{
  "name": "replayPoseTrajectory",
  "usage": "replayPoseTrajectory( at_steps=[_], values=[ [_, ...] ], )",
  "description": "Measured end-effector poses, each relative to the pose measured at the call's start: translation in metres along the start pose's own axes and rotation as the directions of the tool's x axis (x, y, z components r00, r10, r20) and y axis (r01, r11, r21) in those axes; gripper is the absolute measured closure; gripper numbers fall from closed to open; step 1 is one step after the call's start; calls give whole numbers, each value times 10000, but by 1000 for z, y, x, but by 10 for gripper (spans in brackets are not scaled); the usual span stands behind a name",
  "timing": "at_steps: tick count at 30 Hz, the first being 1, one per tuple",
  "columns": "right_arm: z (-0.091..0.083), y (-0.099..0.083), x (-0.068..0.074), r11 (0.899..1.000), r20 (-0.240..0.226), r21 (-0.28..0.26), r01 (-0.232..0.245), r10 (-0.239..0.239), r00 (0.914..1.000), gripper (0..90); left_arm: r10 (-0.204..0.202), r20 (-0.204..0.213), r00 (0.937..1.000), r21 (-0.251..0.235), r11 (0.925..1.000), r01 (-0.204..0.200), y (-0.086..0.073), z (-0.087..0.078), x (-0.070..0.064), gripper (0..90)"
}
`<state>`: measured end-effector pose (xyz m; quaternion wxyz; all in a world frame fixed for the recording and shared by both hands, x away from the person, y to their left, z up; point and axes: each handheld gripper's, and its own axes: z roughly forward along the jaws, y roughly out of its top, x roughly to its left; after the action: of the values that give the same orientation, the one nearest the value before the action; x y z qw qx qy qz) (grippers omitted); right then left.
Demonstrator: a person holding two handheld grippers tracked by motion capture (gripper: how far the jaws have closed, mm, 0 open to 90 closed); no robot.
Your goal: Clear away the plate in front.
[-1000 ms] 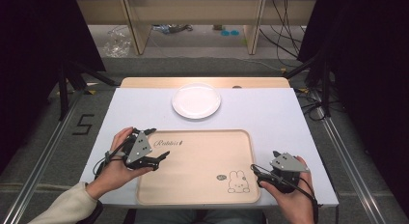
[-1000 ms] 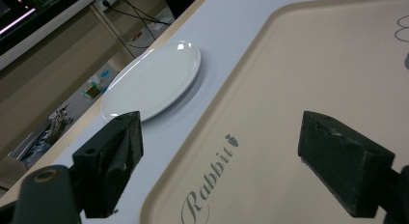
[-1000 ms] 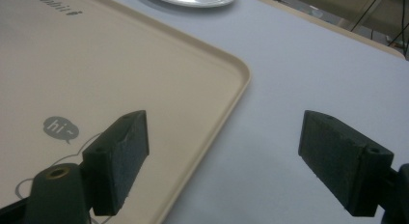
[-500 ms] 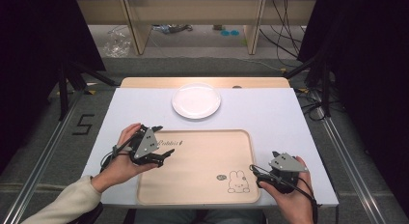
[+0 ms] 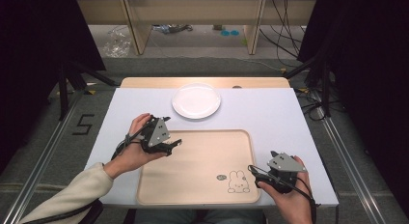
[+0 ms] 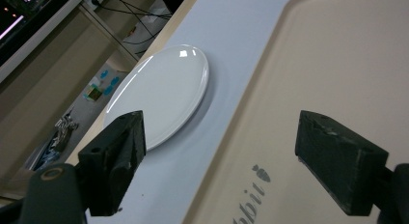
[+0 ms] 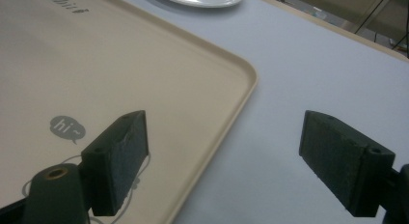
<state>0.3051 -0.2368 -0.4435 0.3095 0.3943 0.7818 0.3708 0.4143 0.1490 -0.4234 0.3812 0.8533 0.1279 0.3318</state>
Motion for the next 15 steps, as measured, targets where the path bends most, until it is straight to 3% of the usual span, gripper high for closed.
replayPoseTrajectory(
  at_steps=[7, 15],
  values=[
    [-1, 0, 0, 10000, 60, -23, 62, -62, 10000, 188, 171, -68, 9998, 70, 9998, -171, 8, 12, 4, 172],
    [-1, 0, 0, 10000, -16, -10, 74, -74, 10000, 189, 758, -153, 9970, 505, 9959, -750, 17, 31, 6, 166]
  ],
)
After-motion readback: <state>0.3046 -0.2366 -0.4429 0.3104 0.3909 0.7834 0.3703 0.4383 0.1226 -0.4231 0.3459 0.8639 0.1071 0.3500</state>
